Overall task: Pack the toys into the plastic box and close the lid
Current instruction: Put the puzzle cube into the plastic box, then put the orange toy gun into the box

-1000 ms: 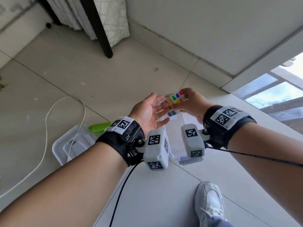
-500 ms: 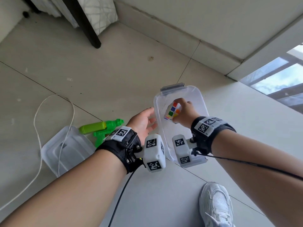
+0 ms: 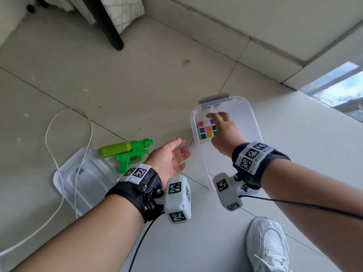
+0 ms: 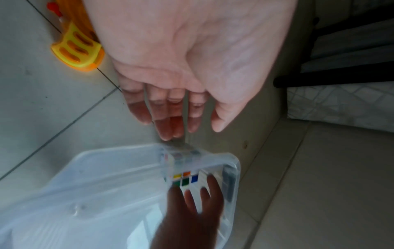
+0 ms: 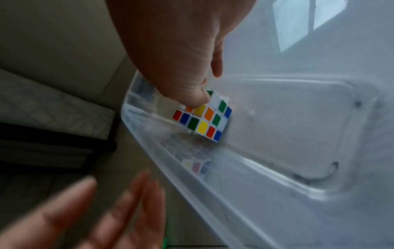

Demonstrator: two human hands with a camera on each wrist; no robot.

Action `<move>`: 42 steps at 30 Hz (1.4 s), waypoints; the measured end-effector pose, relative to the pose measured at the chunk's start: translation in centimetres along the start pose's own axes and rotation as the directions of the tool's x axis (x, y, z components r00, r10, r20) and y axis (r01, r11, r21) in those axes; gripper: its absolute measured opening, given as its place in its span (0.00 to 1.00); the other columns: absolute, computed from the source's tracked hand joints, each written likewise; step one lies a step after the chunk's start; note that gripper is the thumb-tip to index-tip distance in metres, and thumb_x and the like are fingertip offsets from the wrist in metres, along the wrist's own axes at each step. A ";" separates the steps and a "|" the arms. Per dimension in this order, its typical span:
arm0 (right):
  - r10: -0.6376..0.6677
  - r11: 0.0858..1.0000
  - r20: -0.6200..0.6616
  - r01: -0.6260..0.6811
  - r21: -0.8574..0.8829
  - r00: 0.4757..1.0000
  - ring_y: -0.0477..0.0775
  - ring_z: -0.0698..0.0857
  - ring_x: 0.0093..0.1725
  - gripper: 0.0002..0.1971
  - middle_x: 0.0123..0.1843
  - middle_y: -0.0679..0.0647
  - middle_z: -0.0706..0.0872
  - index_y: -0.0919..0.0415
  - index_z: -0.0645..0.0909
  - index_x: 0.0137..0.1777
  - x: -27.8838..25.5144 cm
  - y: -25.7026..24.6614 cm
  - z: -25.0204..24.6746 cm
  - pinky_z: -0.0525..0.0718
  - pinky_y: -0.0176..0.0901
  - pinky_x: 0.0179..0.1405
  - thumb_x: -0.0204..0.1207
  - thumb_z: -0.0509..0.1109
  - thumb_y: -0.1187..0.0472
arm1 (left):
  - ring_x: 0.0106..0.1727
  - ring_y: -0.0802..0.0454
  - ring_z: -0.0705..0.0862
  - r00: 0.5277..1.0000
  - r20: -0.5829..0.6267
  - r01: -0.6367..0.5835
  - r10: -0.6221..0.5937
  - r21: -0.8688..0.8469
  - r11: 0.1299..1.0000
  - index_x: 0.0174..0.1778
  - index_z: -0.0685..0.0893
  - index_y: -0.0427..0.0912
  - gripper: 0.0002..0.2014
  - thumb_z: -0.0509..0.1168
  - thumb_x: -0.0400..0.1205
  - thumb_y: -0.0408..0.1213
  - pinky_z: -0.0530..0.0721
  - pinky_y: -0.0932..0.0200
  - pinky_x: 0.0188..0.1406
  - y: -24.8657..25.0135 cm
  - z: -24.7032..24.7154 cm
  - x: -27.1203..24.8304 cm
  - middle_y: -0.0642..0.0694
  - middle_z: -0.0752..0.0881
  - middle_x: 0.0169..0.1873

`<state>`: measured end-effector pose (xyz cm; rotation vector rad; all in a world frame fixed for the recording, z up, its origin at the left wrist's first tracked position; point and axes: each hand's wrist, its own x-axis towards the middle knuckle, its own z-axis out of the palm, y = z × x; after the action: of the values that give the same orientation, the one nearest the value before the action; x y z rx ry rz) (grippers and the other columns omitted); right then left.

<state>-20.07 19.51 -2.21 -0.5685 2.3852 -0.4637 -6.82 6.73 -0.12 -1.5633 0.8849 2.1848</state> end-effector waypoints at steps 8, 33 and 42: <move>0.089 0.960 0.004 -0.087 0.264 0.996 0.53 0.81 0.61 0.17 0.66 0.56 0.81 0.56 0.80 0.63 -2.5 -1.5 -3.0 0.76 0.38 0.53 0.74 0.67 0.65 | 0.37 0.52 0.81 0.937 -0.345 0.048 -0.053 -0.023 0.999 0.45 0.80 0.42 0.05 0.65 0.83 0.40 0.79 0.56 0.35 -2.9 -7.2 -0.5 0.47 0.80 0.38; 0.354 0.902 -0.369 -0.211 0.376 0.859 0.54 0.77 0.55 0.20 0.53 0.49 0.78 0.47 0.76 0.60 -2.7 2.6 -5.4 0.79 0.49 0.58 0.68 0.70 0.61 | 0.57 0.38 0.81 0.852 -0.523 0.334 0.005 0.551 0.765 0.73 0.75 0.37 0.31 0.72 0.77 0.47 0.76 0.52 0.63 -8.5 -10.1 1.4 0.34 0.83 0.60; 0.515 0.742 0.160 -0.531 0.409 0.842 0.53 0.77 0.35 0.04 0.37 0.57 0.77 0.62 0.76 0.48 -5.6 4.4 -5.4 0.83 0.46 0.34 0.75 0.68 0.66 | 0.34 0.49 0.78 0.914 -0.392 0.039 0.104 0.340 0.940 0.53 0.87 0.43 0.18 0.78 0.70 0.45 0.78 0.54 0.40 -8.8 -9.5 -1.8 0.48 0.85 0.33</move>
<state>-20.85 26.99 2.56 0.3034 2.1672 -0.6928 5.84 7.51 -3.07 -1.8517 1.3399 1.6250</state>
